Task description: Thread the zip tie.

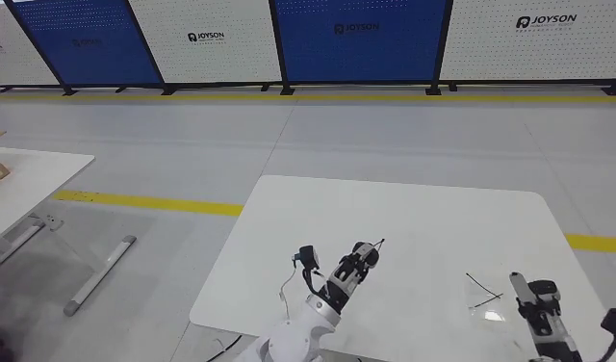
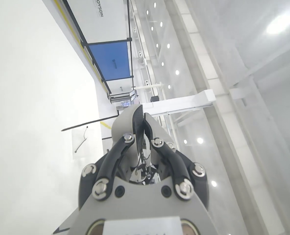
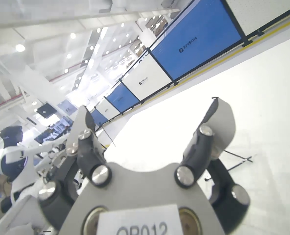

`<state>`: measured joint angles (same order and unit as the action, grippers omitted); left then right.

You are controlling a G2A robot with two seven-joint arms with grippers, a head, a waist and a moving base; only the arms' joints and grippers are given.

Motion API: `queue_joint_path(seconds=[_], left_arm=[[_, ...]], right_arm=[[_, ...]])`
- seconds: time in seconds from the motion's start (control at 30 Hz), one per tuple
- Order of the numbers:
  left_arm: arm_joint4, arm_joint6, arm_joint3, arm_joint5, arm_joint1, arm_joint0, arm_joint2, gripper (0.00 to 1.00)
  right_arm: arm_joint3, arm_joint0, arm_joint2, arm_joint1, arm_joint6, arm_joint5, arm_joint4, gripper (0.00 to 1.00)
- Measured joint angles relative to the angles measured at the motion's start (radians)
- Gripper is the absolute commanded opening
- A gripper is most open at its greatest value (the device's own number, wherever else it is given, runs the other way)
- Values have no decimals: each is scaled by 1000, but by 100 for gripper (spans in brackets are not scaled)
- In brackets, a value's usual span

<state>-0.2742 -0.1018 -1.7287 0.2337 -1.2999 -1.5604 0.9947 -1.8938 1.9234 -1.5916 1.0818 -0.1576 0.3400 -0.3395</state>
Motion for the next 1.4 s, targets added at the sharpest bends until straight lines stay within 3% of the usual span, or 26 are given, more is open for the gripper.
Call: queue_joint_path(seconds=[0.4, 0.5, 0.67, 0.77, 0.83, 1.4], left_arm=[[-21, 9, 4, 5, 1, -6, 10, 0], [-63, -38, 3, 12, -5, 3, 22, 0], [-120, -117, 7, 27, -13, 8, 47, 0], [-114, -200, 17, 12, -20, 17, 54, 0], [-116, -217, 18, 10, -23, 19, 46, 0], [-120, -214, 18, 10, -23, 19, 44, 0]], right_arm=[[1, -8, -1, 0, 23, -12, 34, 100], [7, -43, -4, 6, 37, -55, 125, 100], [10, -87, -79, 13, 19, -162, 294, 100], [12, -109, -96, 17, 1, -253, 320, 100], [7, -115, -95, 18, 18, -291, 320, 100], [6, -114, -94, 18, 21, -291, 318, 100]])
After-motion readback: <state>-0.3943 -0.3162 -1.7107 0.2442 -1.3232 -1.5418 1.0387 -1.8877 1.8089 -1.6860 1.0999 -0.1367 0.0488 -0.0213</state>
